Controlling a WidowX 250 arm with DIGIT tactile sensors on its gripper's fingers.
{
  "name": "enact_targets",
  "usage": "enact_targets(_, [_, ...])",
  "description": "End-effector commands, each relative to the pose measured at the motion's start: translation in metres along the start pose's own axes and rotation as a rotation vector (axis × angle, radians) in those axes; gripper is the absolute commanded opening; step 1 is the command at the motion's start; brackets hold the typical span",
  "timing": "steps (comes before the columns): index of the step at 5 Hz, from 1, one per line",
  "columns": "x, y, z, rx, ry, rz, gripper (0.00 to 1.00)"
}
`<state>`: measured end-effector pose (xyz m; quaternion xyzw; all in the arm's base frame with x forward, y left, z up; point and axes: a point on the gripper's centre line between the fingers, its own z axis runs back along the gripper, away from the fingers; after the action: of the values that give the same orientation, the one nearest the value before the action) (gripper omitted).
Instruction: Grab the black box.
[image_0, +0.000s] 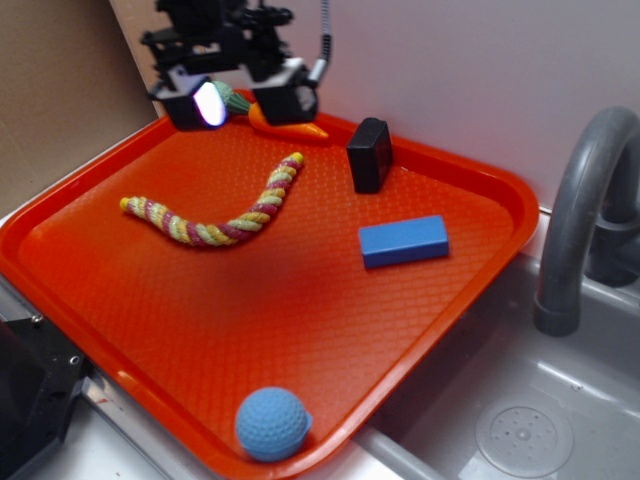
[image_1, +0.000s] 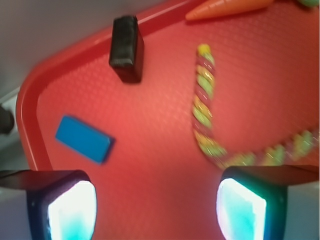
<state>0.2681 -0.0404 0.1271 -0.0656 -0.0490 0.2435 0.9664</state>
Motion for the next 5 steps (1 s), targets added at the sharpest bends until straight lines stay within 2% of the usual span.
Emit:
enact_targets(1, [0.049,-0.032,-0.003,-0.003,-0.129,-0.092,1.00])
enact_targets(3, [0.079,-0.033,-0.047,0.070,-0.109,-0.097,1.00])
enact_targets(5, [0.079,-0.011,-0.085,0.160,-0.103,-0.094,0.88])
